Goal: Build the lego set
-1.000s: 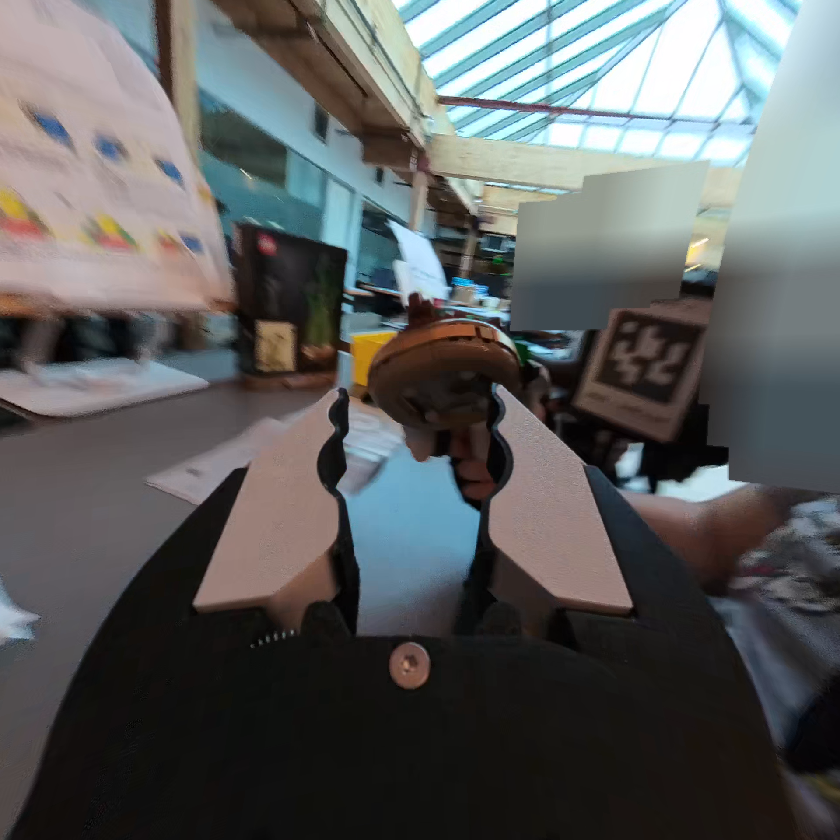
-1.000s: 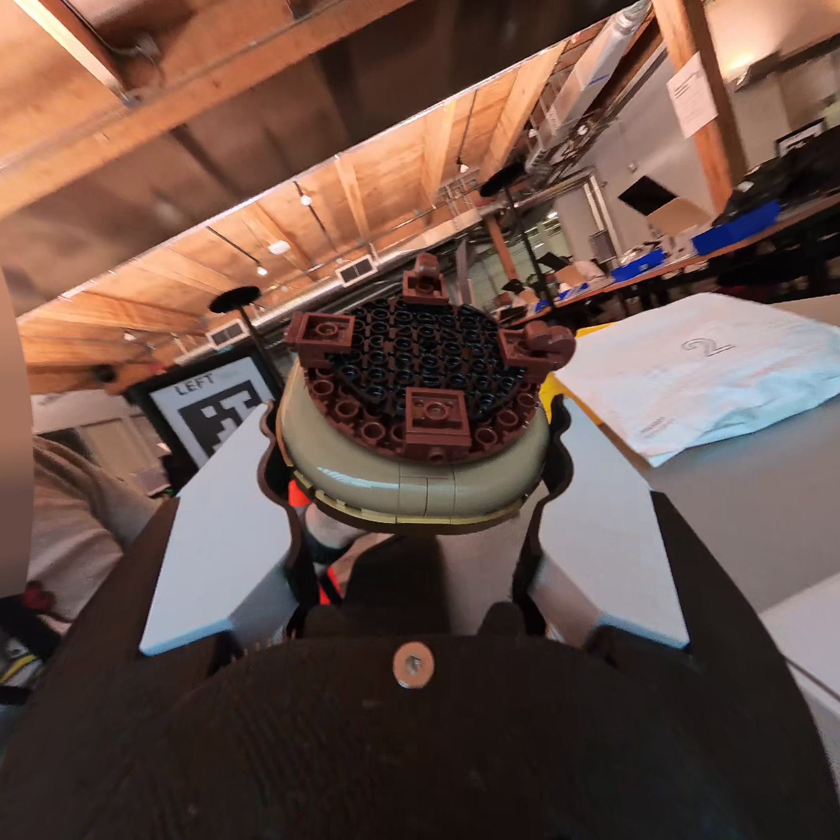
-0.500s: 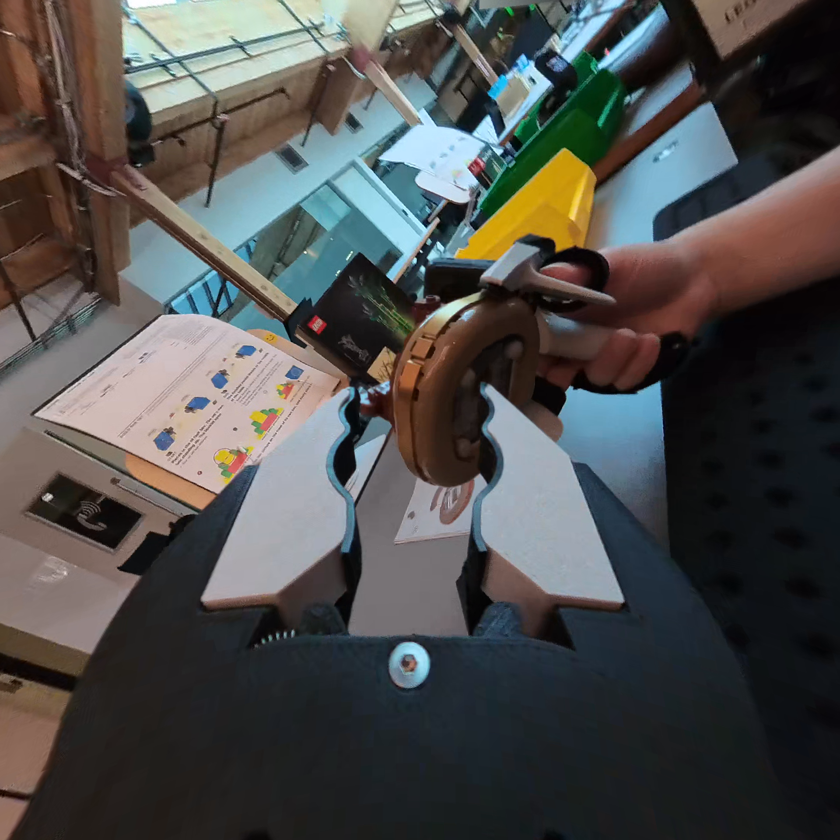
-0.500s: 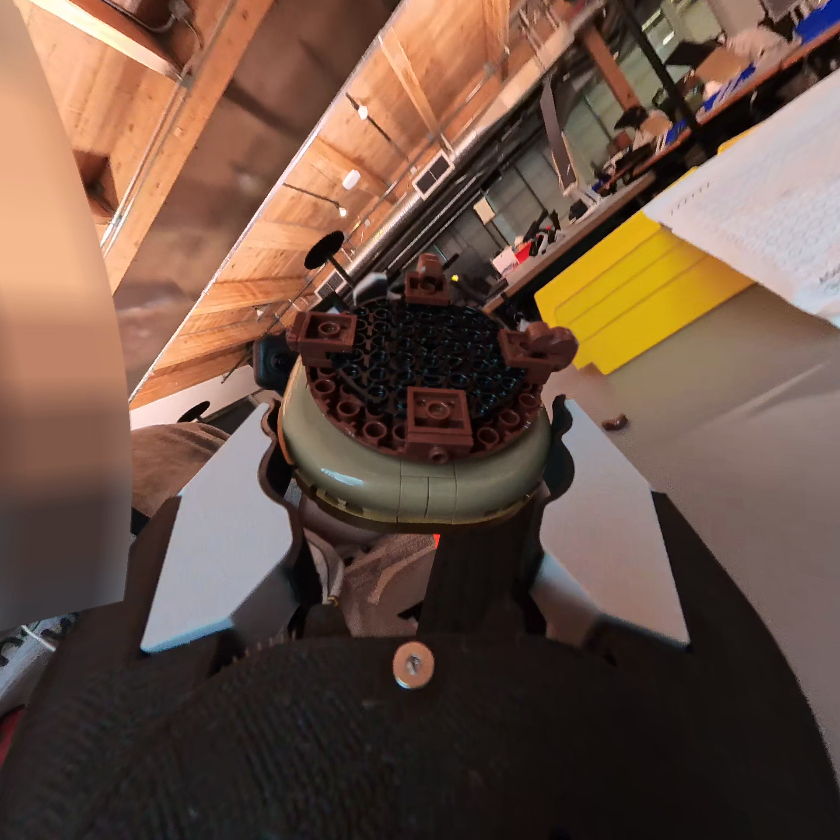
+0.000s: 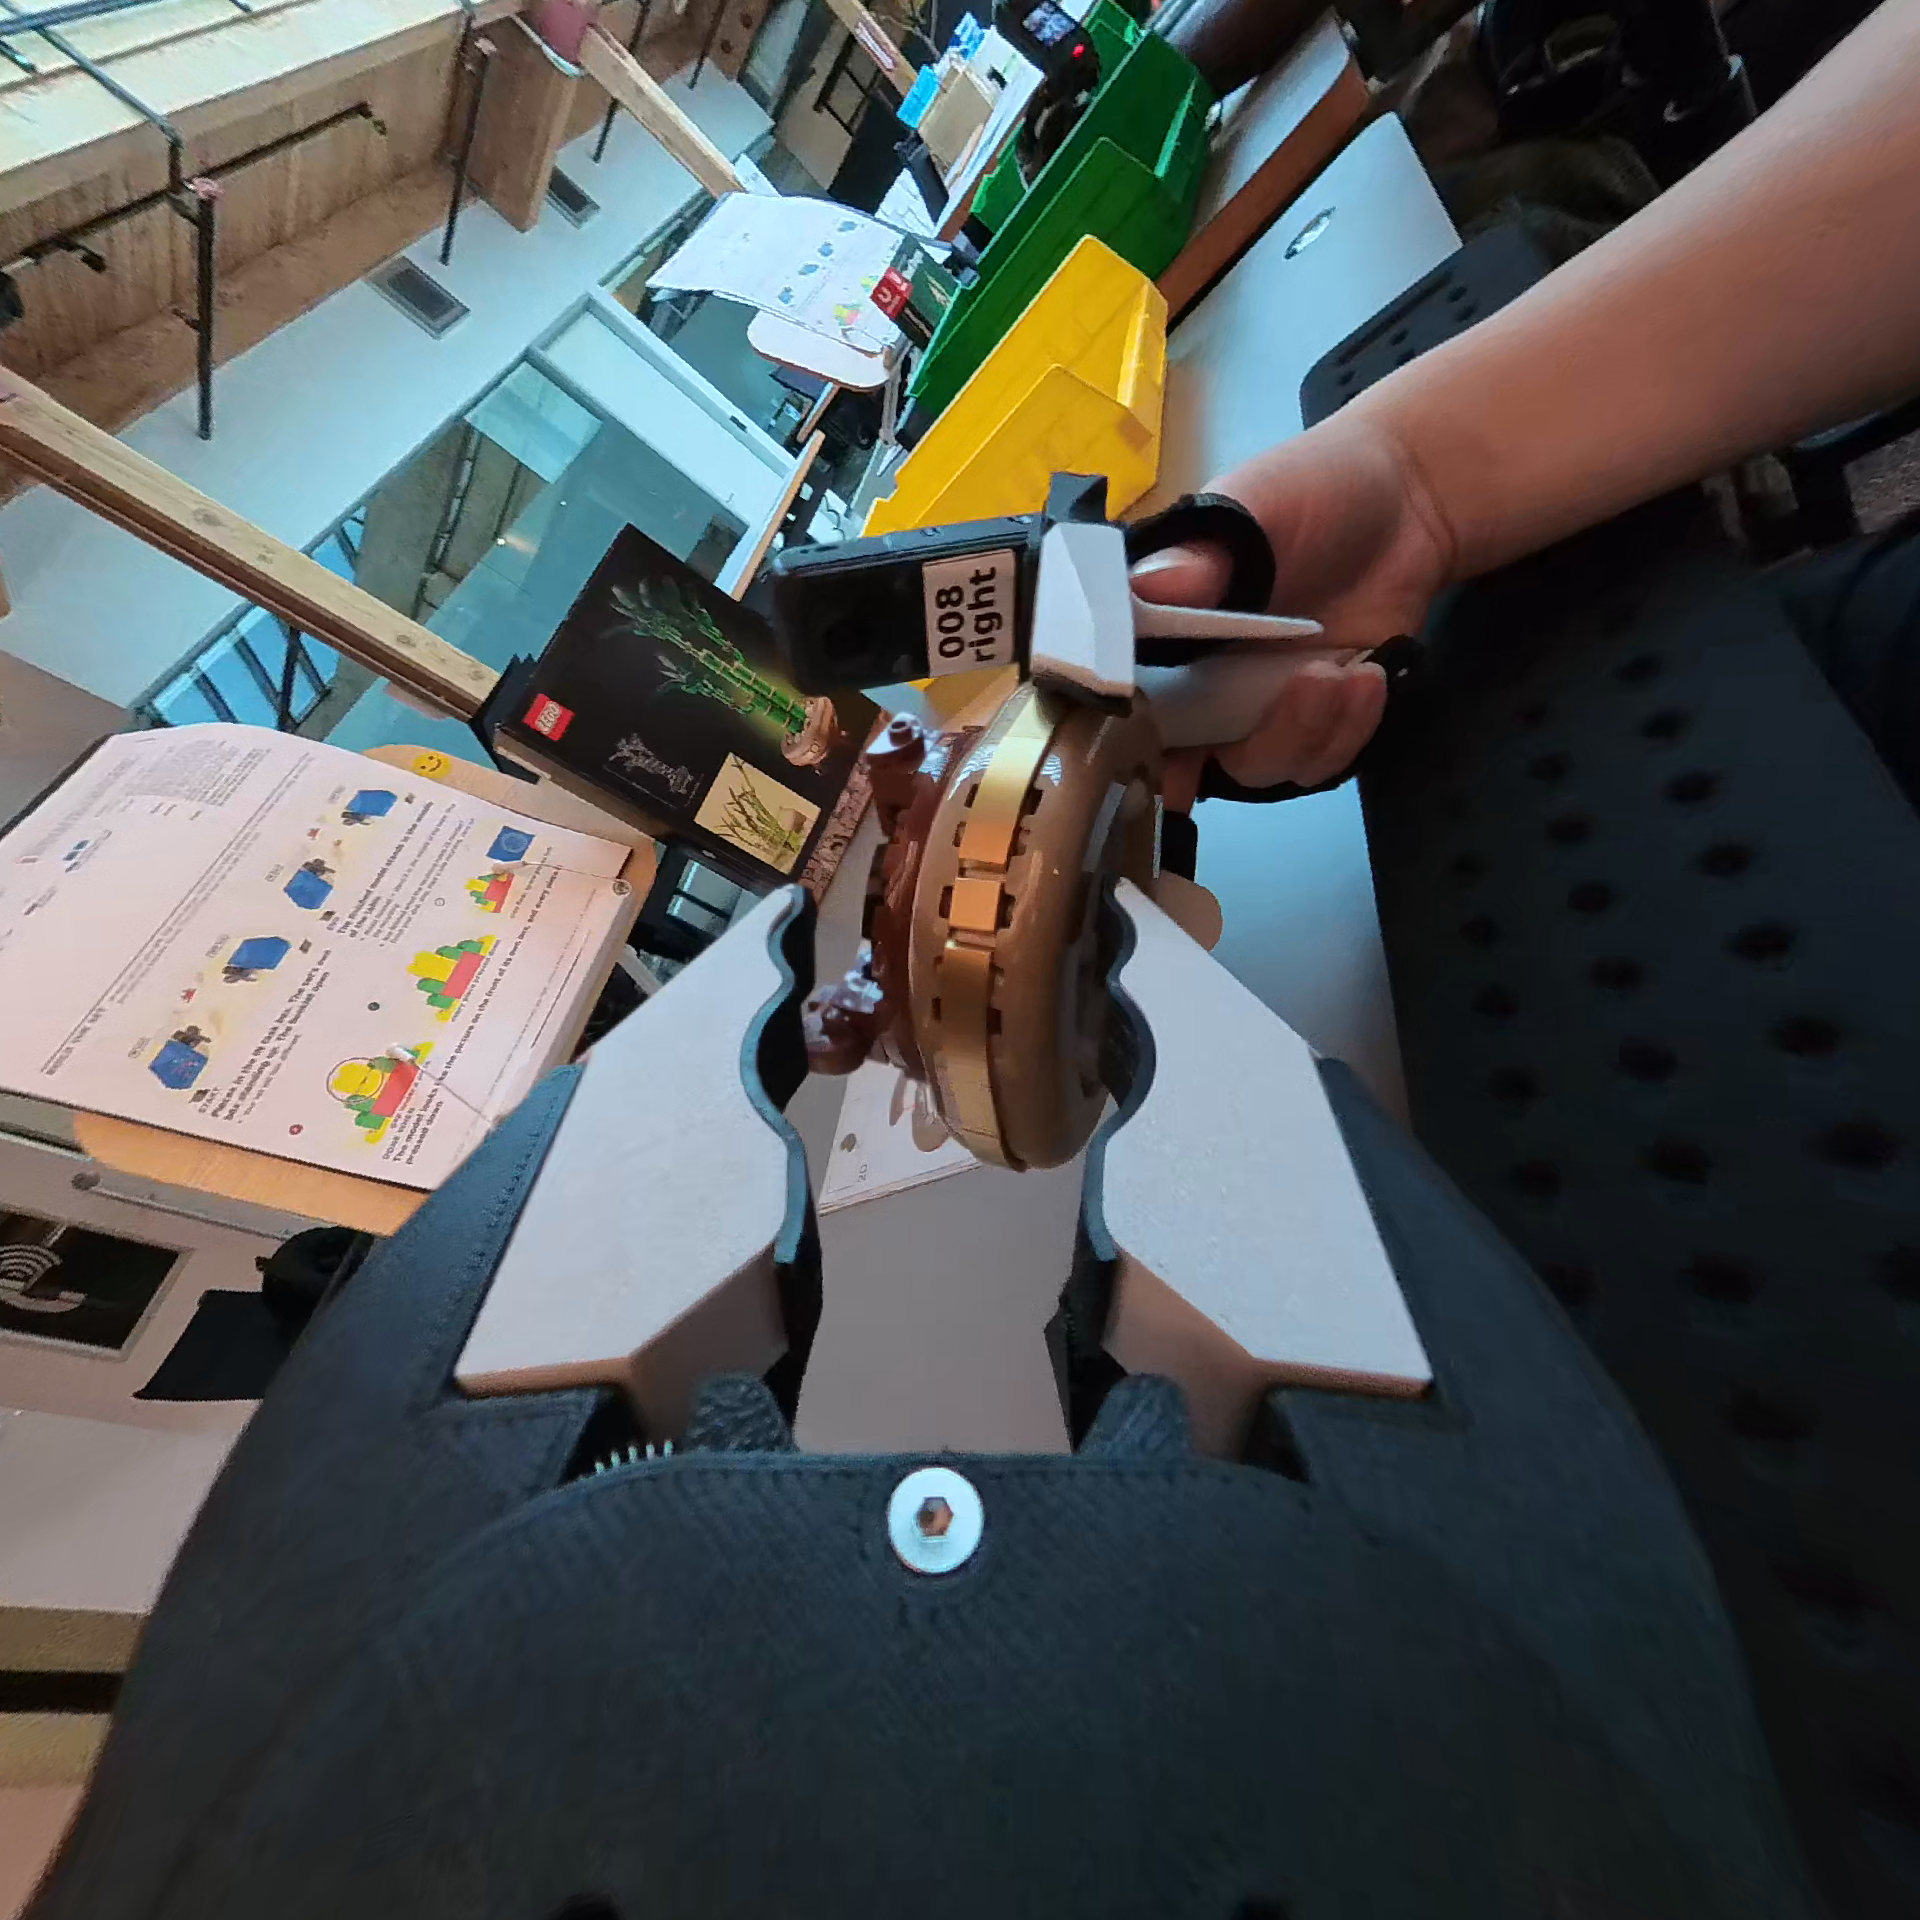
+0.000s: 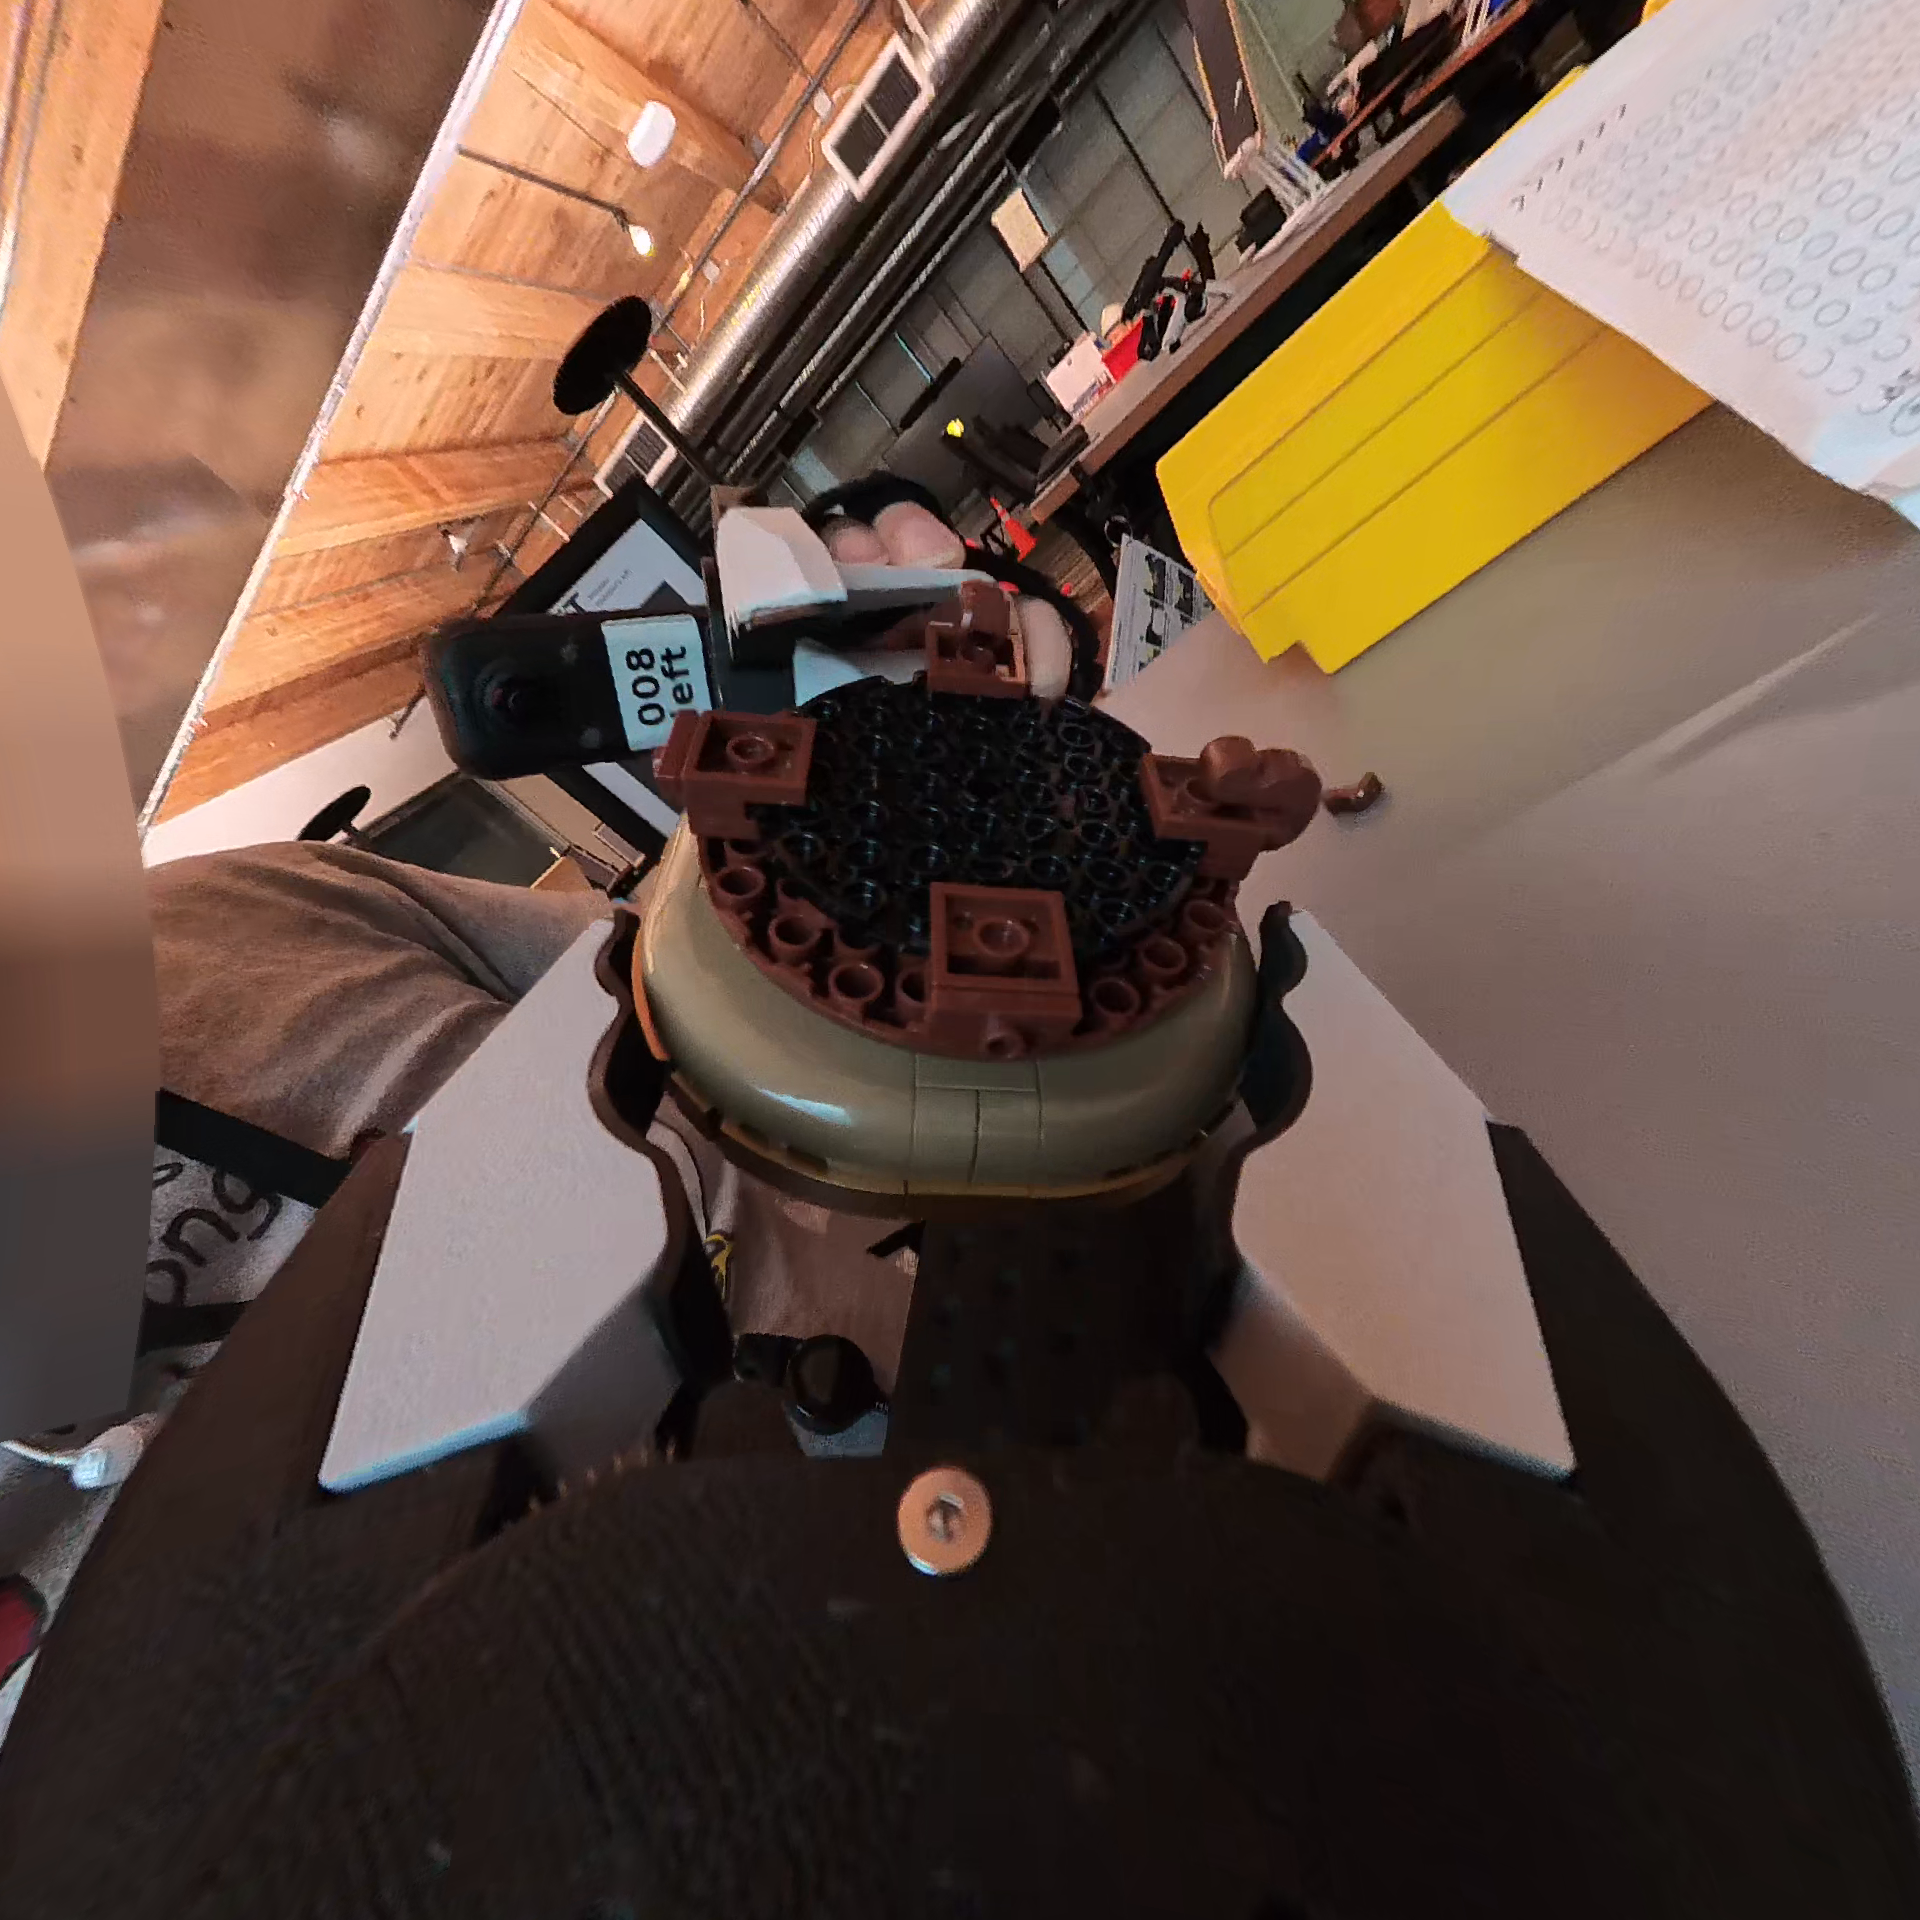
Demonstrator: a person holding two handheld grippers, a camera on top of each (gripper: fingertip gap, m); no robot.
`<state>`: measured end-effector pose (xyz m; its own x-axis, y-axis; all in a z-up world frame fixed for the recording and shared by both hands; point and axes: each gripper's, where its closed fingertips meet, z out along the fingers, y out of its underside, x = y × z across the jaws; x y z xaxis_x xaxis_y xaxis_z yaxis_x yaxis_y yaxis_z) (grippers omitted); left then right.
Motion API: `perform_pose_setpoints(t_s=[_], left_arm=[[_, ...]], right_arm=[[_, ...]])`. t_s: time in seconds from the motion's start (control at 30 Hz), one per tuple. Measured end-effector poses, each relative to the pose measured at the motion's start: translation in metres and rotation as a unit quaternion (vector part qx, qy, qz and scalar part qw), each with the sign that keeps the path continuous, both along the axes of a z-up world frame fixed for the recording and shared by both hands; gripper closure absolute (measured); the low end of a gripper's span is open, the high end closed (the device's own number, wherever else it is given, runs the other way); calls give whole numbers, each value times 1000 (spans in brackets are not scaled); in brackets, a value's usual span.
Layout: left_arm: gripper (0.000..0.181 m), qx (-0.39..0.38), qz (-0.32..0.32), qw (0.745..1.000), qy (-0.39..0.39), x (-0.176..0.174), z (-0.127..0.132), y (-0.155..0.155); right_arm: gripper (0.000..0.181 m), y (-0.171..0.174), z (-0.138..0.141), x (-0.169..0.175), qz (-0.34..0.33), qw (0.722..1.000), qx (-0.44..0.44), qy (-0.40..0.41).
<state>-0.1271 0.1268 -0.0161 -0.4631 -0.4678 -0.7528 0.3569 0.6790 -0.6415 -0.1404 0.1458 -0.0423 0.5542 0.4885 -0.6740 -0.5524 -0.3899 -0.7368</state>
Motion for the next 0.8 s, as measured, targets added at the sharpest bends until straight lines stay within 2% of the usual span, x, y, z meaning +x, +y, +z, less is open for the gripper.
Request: perform_pose_setpoints(t_s=[0.2, 0.6, 0.73, 0.8], left_arm=[[137, 36, -19, 999, 23, -3, -11, -8], [139, 35, -19, 998, 41, -6, -11, -9], [137, -7, 4, 998, 60, -3, -12, -4], [126, -68, 31, 994, 78, 2, -8, 0]], right_arm=[[66, 1, -8, -5, 12, 1000, -21, -10], [66, 0, -9, -9, 22, 999, -23, -9], [66, 2, -9, -4, 7, 1000, -26, -5], [66, 4, -9, 2, -7, 1000, -27, 1]])
